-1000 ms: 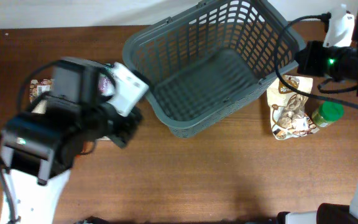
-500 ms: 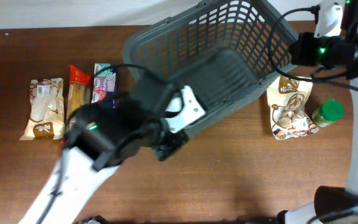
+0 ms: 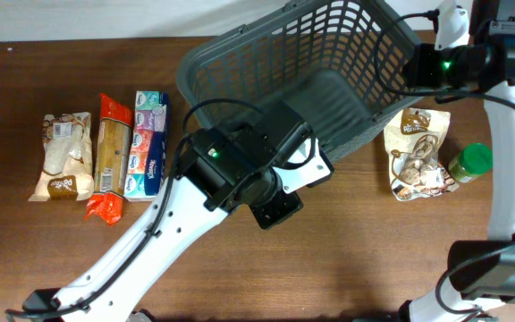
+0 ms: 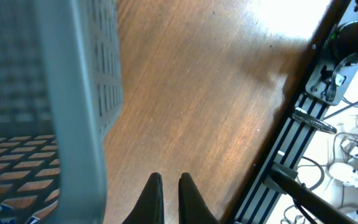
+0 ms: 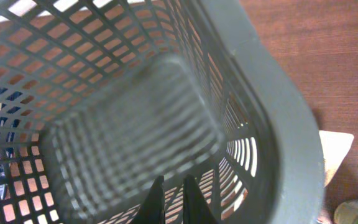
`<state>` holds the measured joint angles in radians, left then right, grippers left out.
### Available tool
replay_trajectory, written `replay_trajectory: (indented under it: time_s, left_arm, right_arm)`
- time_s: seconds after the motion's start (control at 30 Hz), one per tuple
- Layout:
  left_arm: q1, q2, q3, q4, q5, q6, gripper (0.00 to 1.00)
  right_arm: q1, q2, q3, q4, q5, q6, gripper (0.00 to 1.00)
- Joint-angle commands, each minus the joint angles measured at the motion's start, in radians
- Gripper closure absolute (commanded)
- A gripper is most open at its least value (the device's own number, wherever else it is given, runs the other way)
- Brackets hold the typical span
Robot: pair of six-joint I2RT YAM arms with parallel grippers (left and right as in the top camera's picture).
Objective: Pack container
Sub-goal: 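Grasp the basket rim with both grippers and drag it toward center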
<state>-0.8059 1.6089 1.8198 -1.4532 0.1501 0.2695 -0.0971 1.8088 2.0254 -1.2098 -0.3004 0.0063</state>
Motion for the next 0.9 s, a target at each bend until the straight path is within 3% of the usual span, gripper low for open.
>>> replay_trajectory:
  time_s: [0.0,0.3,0.87]
  left_arm:
    - [-0.006,0.025,0.013,-0.003,0.033,0.025,0.98]
    - [-0.005,0.085,0.013,0.001,0.035,0.069,0.98]
    - [0.051,0.097,0.013,0.001,-0.106,0.068,0.98]
  right_arm:
    - [0.007,0.032,0.016,0.003,-0.019,-0.032,0.96]
    - [0.008,0.063,0.015,0.0,-0.032,-0.032,0.96]
    - [0.013,0.064,0.015,-0.104,-0.032,-0.032,0.96]
